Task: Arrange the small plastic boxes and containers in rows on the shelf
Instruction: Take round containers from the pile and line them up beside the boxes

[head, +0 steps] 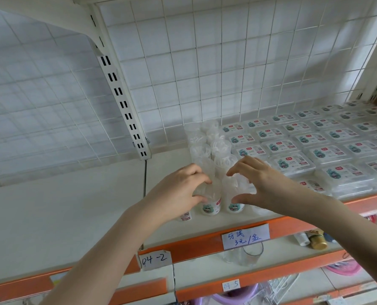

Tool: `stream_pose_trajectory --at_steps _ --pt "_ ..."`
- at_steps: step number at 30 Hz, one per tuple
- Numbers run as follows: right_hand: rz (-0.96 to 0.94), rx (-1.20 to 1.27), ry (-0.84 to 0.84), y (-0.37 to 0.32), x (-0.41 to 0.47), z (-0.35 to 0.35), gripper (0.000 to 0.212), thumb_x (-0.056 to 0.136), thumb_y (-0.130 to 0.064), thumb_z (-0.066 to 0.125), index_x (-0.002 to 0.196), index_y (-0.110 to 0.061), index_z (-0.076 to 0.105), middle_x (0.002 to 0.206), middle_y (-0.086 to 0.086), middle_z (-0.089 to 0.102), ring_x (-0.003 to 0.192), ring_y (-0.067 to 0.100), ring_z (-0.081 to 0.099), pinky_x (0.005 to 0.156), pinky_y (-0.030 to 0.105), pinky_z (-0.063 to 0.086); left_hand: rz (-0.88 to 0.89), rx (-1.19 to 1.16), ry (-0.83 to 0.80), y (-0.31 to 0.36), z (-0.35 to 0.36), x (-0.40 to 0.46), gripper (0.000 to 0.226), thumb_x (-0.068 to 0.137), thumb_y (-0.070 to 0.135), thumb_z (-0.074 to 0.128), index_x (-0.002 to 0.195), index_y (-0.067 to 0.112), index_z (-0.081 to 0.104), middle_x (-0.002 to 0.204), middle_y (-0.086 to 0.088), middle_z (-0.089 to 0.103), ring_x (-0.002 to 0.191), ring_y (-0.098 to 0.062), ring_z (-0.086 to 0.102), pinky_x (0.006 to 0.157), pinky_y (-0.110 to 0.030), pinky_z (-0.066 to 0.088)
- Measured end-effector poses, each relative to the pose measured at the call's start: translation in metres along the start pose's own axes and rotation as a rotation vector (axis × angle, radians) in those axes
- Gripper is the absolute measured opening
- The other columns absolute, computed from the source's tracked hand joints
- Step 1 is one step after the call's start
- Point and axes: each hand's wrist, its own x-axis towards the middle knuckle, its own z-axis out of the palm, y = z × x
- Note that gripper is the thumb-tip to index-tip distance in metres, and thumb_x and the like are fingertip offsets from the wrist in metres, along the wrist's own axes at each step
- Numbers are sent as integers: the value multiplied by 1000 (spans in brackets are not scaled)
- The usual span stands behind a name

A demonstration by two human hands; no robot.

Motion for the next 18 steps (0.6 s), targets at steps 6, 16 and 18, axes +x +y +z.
stream_pose_trajectory --at_steps 6,16,18 --pt "2 40 -65 4 -1 -6 52 86 -34 64 133 -36 40 129 -20 38 104 -2 32 94 18 36 5 -49 31 -2 3 -2 39 86 33 63 124 26 55 118 13 46 107 -3 47 92 -17 36" --pt "51 42 6 4 -2 -7 54 83 -38 68 130 -31 42 118 -17 37 106 4 47 95 22 43 35 33 133 -7 6 -10 41 85 39 62 123 26 56 118 12 49 108 -5 46 97 -19 31" --pt "61 42 1 5 -2 -7 55 83 -38 67 131 -30 41 116 -18 36 105 2 46 94 18 41 29 43 148 -7 7 -11 41 85 41 62 123 27 56 118 12 50 108 -6 46 93 -17 28"
